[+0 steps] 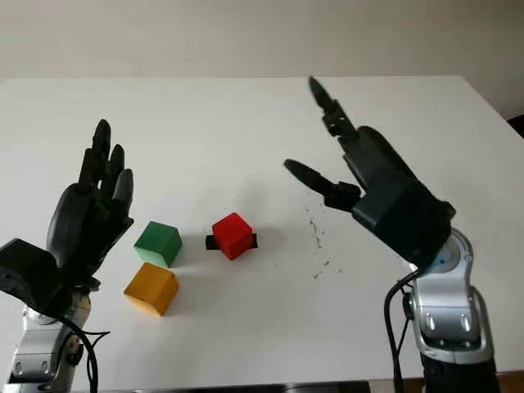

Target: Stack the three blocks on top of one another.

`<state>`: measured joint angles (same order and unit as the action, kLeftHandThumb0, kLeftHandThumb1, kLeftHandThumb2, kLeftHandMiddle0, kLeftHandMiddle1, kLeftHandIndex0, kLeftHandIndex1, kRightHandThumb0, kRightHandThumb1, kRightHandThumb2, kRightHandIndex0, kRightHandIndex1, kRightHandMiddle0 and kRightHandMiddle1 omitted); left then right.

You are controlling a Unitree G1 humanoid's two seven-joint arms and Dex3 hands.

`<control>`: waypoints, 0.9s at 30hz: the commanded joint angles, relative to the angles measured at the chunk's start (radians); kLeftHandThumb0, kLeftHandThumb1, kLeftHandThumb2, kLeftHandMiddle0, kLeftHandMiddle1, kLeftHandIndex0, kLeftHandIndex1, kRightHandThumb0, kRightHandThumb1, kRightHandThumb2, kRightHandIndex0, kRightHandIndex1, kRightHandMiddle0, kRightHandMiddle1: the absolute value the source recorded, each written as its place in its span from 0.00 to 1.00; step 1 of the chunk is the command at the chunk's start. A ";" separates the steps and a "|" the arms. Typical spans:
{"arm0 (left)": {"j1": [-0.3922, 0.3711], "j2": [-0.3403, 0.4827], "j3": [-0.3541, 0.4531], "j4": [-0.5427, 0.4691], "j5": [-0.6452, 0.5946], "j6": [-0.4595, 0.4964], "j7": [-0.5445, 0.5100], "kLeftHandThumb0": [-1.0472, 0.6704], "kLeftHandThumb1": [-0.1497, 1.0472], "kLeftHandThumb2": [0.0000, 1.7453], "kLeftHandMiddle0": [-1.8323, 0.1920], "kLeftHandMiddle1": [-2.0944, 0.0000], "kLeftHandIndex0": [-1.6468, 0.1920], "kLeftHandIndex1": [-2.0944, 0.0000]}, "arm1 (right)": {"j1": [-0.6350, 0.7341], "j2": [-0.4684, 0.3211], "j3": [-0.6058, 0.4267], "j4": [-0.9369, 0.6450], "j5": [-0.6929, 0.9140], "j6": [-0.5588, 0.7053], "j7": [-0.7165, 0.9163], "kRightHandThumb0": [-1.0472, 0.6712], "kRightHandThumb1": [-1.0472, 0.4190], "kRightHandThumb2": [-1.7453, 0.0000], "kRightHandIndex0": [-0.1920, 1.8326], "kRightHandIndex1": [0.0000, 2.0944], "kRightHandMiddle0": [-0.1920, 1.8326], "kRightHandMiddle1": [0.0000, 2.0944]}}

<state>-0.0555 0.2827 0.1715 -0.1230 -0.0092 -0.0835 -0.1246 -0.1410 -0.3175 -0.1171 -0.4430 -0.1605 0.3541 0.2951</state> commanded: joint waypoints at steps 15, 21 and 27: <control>0.013 0.421 0.105 -0.037 -0.018 -0.193 -0.381 0.30 0.94 0.03 0.76 0.97 0.67 0.96 | 0.114 0.067 -0.055 -0.082 0.132 0.059 -0.099 0.28 0.00 0.66 0.01 0.02 0.03 0.02; -0.040 0.566 0.095 0.029 -0.009 -0.342 -0.532 0.35 0.88 0.02 0.83 0.99 0.68 0.97 | 0.116 0.071 -0.047 -0.085 0.137 0.073 -0.119 0.29 0.00 0.66 0.01 0.02 0.03 0.02; -0.169 0.682 0.029 0.121 0.225 -0.661 -0.511 0.39 0.83 0.02 0.88 0.99 0.74 0.99 | 0.108 0.065 -0.044 -0.086 0.135 0.091 -0.130 0.28 0.00 0.67 0.01 0.02 0.03 0.03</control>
<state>-0.1812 0.9289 0.2163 -0.0162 0.1801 -0.6931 -0.6488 -0.0267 -0.2484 -0.1582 -0.5152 -0.0306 0.4377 0.1696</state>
